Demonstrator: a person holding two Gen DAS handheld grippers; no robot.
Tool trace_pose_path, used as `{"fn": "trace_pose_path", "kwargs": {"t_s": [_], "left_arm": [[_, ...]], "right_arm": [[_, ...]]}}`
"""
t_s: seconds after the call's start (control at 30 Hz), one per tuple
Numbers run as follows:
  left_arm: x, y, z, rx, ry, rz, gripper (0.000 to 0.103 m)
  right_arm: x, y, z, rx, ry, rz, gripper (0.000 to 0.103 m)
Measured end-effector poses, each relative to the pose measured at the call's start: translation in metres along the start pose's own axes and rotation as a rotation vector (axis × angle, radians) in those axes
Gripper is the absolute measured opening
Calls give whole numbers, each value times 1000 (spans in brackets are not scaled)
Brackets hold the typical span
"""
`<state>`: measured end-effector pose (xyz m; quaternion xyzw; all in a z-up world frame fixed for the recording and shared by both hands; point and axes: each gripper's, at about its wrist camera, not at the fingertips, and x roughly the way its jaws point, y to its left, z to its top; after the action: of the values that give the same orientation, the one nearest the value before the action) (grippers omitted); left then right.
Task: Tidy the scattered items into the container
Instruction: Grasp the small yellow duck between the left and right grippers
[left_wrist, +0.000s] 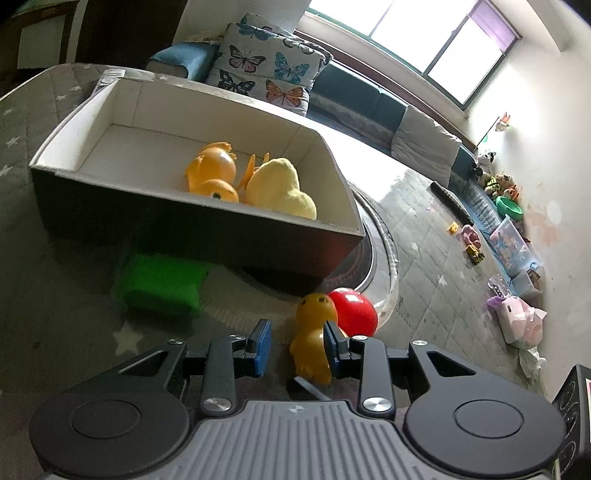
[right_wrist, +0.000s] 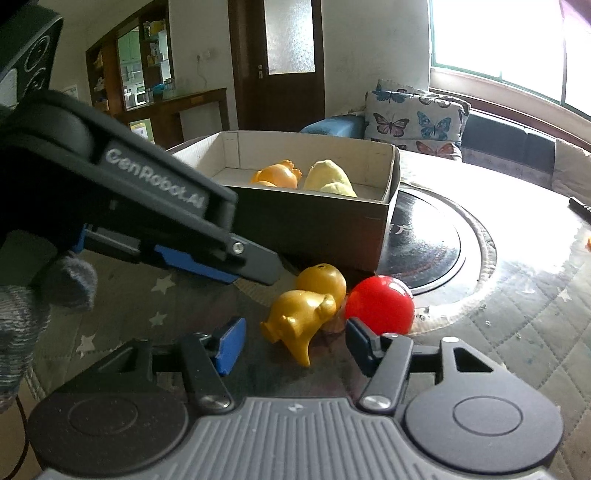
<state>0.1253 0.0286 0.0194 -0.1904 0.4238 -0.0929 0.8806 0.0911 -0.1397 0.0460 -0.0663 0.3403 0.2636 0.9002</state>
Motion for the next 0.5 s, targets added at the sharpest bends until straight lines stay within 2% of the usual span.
{"fn": "trace_pose_path", "kwargs": {"t_s": [0.33, 0.5], "left_arm": [[21, -10, 16, 30, 24, 6, 34], [34, -15, 19, 46, 45, 11, 34]], "right_arm": [[11, -4, 3, 8, 29, 33, 56], [13, -7, 3, 13, 41, 43, 51]]}}
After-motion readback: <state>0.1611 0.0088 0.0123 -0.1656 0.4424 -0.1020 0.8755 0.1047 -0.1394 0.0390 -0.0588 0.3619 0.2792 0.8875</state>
